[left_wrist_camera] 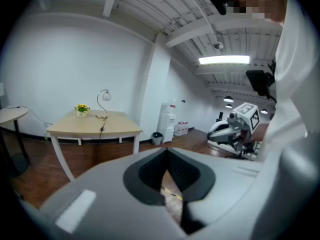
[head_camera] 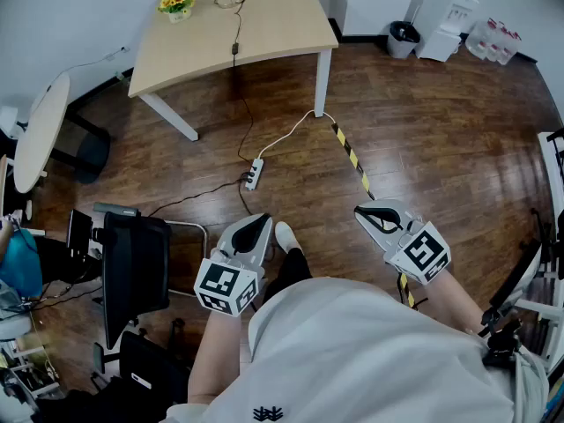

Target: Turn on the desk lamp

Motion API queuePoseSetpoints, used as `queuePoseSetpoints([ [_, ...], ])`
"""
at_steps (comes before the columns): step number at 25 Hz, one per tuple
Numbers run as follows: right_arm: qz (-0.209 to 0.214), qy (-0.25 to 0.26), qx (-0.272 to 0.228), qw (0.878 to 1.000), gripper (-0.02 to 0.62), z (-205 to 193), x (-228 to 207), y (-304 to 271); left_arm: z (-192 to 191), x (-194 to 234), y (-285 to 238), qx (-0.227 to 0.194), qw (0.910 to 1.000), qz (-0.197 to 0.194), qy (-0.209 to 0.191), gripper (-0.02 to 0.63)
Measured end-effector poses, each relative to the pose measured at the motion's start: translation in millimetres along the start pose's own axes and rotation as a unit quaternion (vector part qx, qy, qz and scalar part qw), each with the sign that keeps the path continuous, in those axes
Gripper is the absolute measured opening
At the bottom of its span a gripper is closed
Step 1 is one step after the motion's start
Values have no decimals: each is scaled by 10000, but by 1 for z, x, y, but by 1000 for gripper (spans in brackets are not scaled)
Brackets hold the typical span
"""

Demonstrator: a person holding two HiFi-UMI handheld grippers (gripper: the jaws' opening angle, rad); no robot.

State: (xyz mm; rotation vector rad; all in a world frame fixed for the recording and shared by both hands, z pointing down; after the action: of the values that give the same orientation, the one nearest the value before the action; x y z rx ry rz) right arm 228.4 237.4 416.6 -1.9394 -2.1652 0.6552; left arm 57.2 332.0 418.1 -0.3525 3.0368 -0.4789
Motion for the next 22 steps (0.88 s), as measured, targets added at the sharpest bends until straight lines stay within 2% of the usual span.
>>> queuePoseSetpoints([
  [11, 297, 252, 1, 9992, 3, 79, -30, -113, 12, 116, -12, -139, 9998, 168, 47, 17],
  [16, 363, 224, 90, 9990, 3, 98, -41, -147, 2, 152, -23, -80, 9997, 189, 159, 17],
  [22, 354, 44, 130, 9993, 3, 111, -63, -165, 8, 174, -46, 3, 9997, 72, 250, 17],
])
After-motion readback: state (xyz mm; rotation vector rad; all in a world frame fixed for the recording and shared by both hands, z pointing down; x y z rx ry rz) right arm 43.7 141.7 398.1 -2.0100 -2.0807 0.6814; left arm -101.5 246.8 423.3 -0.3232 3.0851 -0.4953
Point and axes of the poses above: the fingertips, and each gripper's own axes: y backward along the fingers, x to its left, z out of its top, the point moved 3 cm from there along y, backward along the fingers, and after that the axes turned 13 degrees about -y, right-handed, at the moved point
